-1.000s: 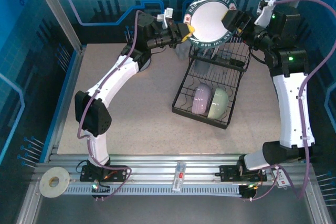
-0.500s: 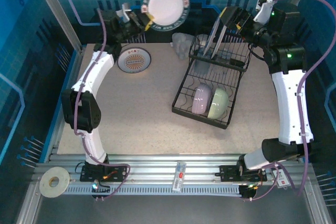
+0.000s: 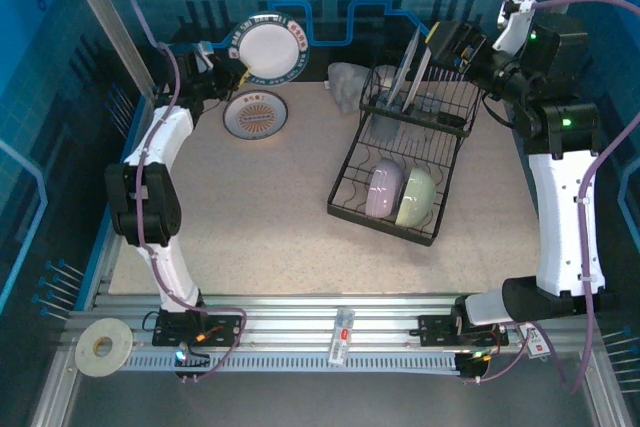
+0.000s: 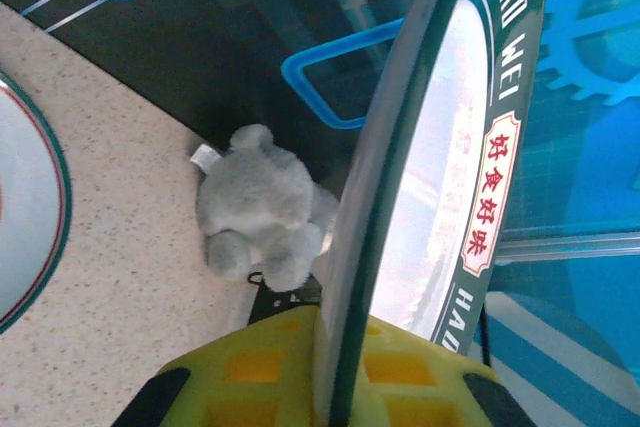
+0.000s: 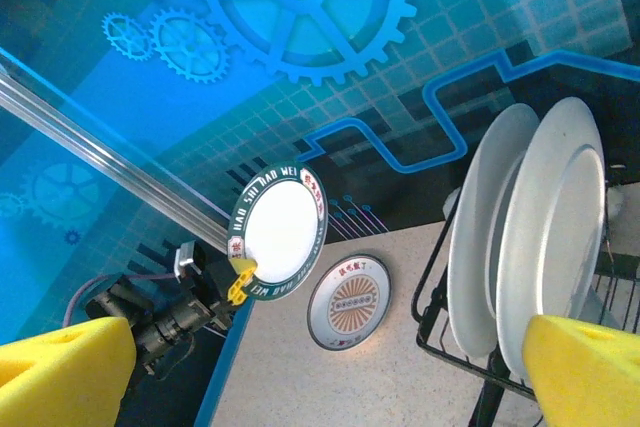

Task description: Unload the mixed dishes from the dish rack

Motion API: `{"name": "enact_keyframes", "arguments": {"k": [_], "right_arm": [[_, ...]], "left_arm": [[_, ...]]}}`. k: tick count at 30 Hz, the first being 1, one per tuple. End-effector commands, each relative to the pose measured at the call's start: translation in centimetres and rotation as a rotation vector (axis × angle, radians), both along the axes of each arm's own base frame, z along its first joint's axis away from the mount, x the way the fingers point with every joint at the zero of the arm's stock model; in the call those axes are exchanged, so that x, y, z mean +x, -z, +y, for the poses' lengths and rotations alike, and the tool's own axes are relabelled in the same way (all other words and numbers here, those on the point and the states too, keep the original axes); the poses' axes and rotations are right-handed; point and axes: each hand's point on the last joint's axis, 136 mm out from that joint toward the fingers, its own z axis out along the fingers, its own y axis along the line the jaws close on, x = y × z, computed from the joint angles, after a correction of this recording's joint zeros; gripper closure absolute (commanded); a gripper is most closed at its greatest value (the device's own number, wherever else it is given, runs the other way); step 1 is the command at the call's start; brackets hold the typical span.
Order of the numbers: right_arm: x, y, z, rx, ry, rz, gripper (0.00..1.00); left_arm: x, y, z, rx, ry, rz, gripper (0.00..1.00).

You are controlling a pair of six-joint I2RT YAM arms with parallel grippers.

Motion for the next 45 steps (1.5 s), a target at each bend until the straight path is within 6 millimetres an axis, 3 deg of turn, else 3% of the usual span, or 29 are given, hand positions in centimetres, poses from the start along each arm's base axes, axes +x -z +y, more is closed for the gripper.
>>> {"name": "enact_keyframes", "arguments": {"k": [1,10,17,28,45], "right_arm": [[-1.0,-0.2,-1.0,-0.010,0.040,0.001,0.00],[-2.7,1.2,-0.9,0.003,0.051,0.034,0.00],[-3.6,2.6,-0.5,0.014,0.048,0.066,0.00],[-3.7,4.8,1.7,0.020,-0.002,0.122,0.00],[-3.8,5.5,2.7,0.012,-0.028,0.144,0.00]], "left_arm": [[1.4,3.4,1.8,0.038,-0.014,0.045,1.00],[2.7,10.0,5.1,0.035,-0.061,0.171,1.00],[2.6,13.7,7.3,0.022,-0.090,0.241,1.00],[2.8,17.7,7.9,0.014,-0.093,0.321,1.00],[2.6,21.0,7.8,-0.011,-0.102,0.376,1.00]]}}
